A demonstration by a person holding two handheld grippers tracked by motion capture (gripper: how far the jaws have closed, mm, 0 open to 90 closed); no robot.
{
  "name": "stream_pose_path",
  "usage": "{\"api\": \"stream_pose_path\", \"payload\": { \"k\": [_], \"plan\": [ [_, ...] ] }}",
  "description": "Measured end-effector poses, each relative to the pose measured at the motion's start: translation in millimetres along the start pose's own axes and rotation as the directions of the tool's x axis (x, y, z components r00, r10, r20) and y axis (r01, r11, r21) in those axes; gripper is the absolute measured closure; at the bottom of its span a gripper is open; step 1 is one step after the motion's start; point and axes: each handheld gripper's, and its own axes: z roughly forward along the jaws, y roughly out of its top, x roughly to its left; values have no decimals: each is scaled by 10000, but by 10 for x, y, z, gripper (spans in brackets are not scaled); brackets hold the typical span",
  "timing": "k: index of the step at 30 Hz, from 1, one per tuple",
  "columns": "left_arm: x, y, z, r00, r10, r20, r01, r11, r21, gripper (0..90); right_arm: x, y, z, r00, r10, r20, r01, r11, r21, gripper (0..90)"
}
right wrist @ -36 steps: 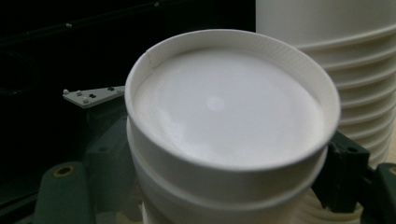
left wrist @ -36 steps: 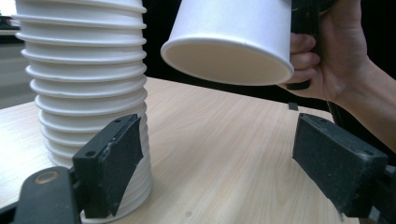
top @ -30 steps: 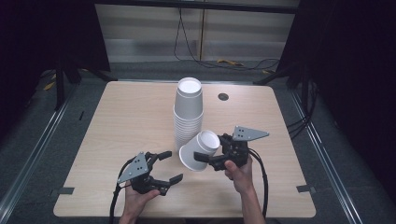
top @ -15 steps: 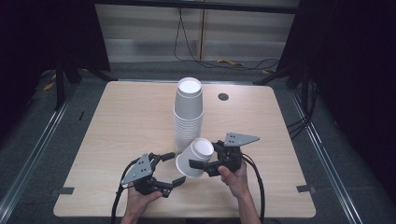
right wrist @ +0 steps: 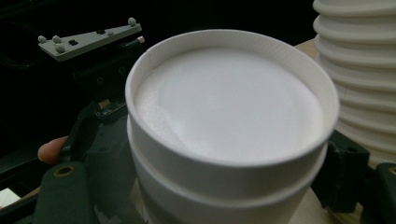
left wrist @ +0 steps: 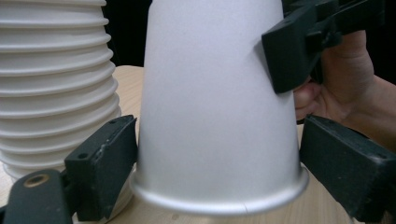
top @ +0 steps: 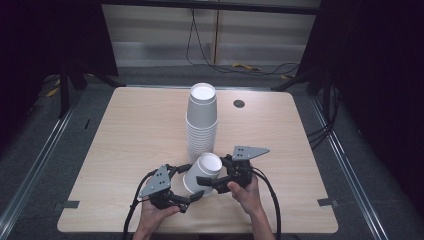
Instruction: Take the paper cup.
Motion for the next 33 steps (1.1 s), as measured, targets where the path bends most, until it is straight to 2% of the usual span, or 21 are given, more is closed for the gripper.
{"api": "stream_pose_path", "payload": {
  "k": [9, 10, 11, 14, 19, 25, 33],
  "plan": [
    [-4, -11, 55, 9999, -123, -39, 123, 9999, 69, 94, 3, -12, 30, 9999, 11, -168, -13, 9999, -108, 215],
    [-12, -15, 64, 9996, -164, -215, 164, 9999, 17, 92, 3, -15, 31, 9998, 11, -179, -13, 9999, -132, 215],
    [0, -18, 73, 9999, -132, -60, 132, 9999, -2, 91, 2, -18, 31, 9998, 27, -194, -30, 9999, -150, 215],
    [-4, -17, 88, 10000, -48, -70, 50, 9997, 246, 85, 7, -28, 44, 9997, 74, -235, -80, 9997, -221, 214],
    [8, -32, 91, 9999, -141, -29, 142, 9996, 235, 97, 7, -44, 65, 9997, 79, -230, -84, 9997, -231, 212],
    [4, -32, 87, 10000, -66, -68, 68, 9995, 313, 119, 4, -60, 62, 9996, 63, -265, -69, 9997, -246, 200],
    [27, -31, 84, 9997, -237, 36, 235, 9989, 410, 143, 4, -58, 64, 9997, -9, -228, 4, 9998, -221, 173]
  ]
}}
